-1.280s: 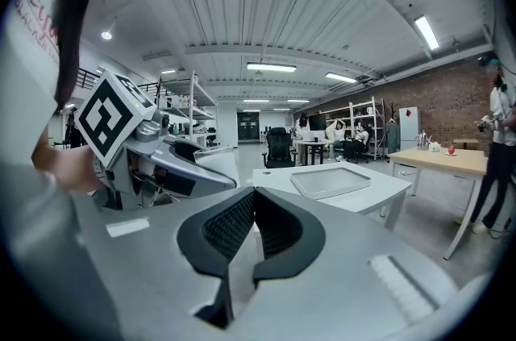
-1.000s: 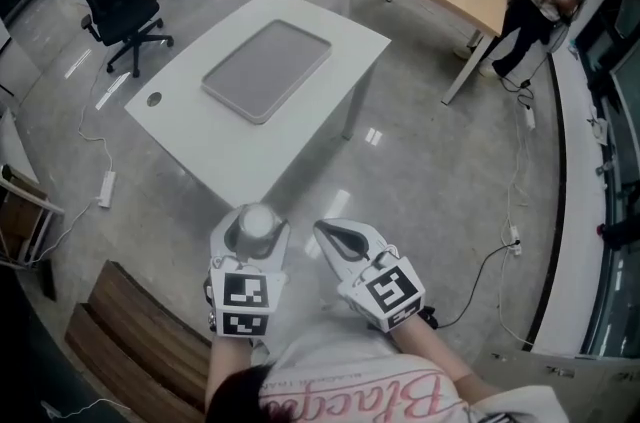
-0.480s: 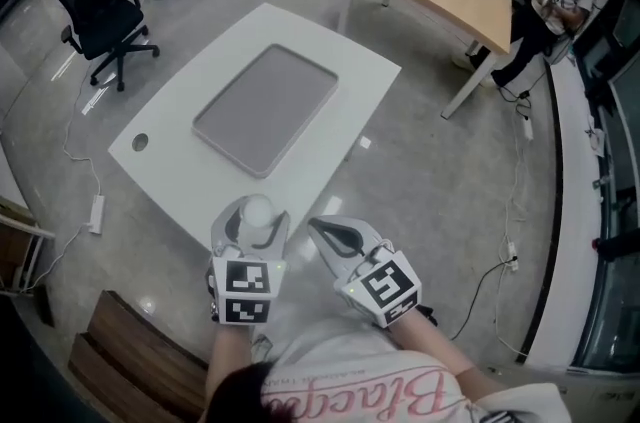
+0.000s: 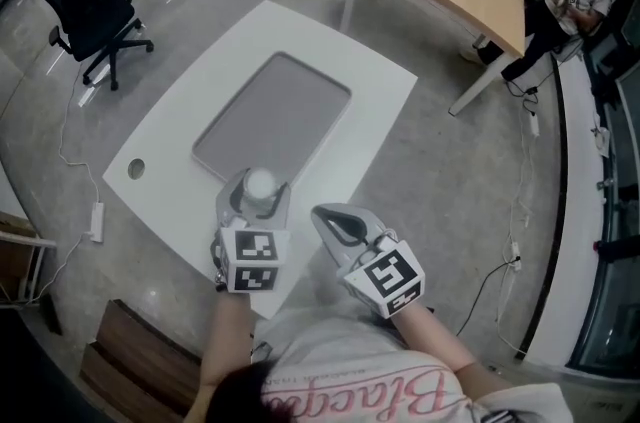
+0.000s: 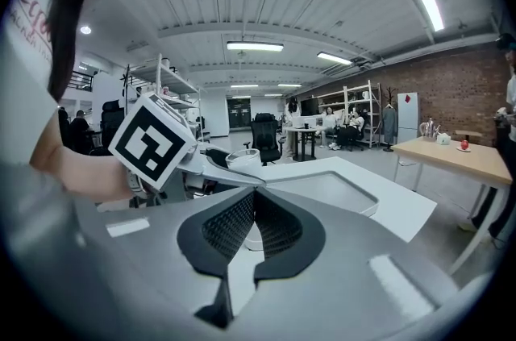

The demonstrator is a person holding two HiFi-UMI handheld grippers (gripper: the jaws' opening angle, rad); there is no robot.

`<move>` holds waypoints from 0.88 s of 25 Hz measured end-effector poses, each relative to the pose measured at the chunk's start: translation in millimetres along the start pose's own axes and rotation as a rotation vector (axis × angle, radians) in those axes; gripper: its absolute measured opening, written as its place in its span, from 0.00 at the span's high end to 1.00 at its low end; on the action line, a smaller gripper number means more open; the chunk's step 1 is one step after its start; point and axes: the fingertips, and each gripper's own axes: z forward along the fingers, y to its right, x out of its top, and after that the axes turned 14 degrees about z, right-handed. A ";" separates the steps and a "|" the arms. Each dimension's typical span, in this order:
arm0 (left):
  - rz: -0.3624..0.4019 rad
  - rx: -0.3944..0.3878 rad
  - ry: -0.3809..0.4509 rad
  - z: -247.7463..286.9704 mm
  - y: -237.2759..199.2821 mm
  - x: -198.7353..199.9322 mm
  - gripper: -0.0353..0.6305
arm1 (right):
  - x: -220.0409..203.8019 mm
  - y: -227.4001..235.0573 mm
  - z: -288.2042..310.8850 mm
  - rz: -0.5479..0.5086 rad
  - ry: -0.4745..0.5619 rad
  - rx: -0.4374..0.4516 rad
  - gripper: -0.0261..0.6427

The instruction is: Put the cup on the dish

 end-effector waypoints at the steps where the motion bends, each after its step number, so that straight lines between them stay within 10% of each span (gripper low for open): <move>1: 0.001 0.004 -0.002 7.2 -1.3 -1.8 0.55 | -3.5 3.8 0.9 0.007 -0.013 -0.001 0.96; 22: -0.008 0.040 -0.092 113.8 -18.6 -42.7 0.54 | -17.7 65.4 79.5 0.060 -0.170 0.057 0.96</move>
